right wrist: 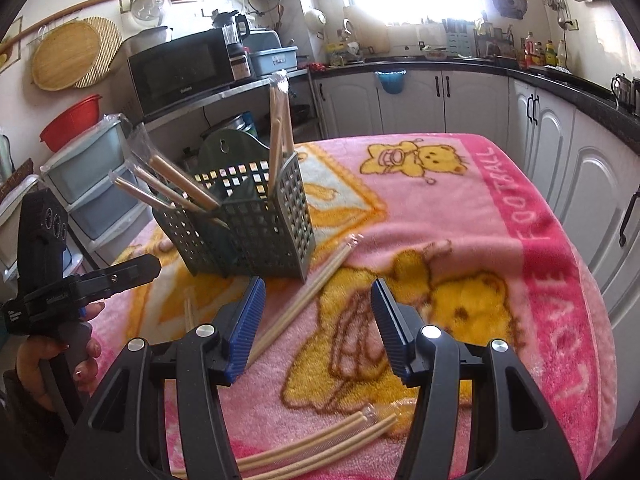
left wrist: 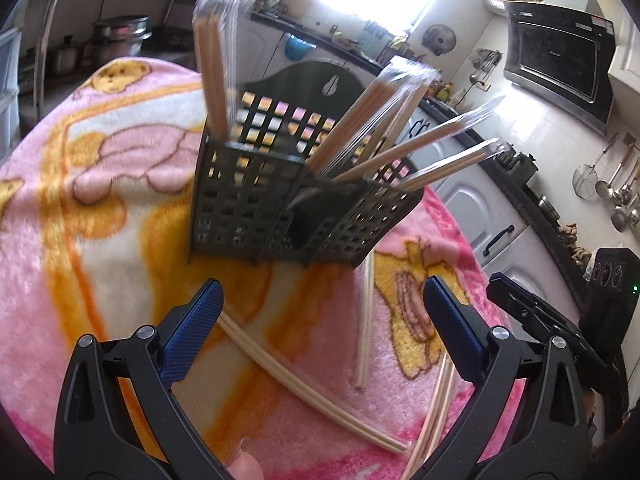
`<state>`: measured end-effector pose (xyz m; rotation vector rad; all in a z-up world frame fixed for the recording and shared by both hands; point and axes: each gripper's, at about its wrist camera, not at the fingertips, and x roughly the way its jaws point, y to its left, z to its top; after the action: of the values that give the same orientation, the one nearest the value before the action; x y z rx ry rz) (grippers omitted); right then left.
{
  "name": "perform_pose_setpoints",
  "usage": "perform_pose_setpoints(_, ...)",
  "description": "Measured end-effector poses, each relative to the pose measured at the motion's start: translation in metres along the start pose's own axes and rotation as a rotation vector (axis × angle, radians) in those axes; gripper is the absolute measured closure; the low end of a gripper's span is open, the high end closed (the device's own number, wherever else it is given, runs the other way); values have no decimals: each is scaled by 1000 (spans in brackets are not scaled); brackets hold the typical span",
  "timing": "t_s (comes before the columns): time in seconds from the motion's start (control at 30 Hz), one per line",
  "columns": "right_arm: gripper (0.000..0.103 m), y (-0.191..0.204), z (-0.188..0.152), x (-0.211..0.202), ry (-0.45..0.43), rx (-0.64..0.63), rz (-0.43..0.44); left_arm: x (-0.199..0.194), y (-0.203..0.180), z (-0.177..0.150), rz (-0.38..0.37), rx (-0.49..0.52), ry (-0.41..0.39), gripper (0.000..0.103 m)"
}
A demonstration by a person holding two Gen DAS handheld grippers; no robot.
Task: Organize utensils
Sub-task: 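Withdraw both grippers and move them toward the remaining wrapped chopsticks, then close the right gripper on a wrapped chopstick while the left gripper grasps another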
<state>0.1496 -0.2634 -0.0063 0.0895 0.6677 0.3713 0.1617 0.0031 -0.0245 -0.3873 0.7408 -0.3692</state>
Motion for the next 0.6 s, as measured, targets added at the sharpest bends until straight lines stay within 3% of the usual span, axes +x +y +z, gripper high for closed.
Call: perform_pose_setpoints(0.6,50,-29,-42,-1,99,61,-70,24,17,-17,35,-42,83,11)
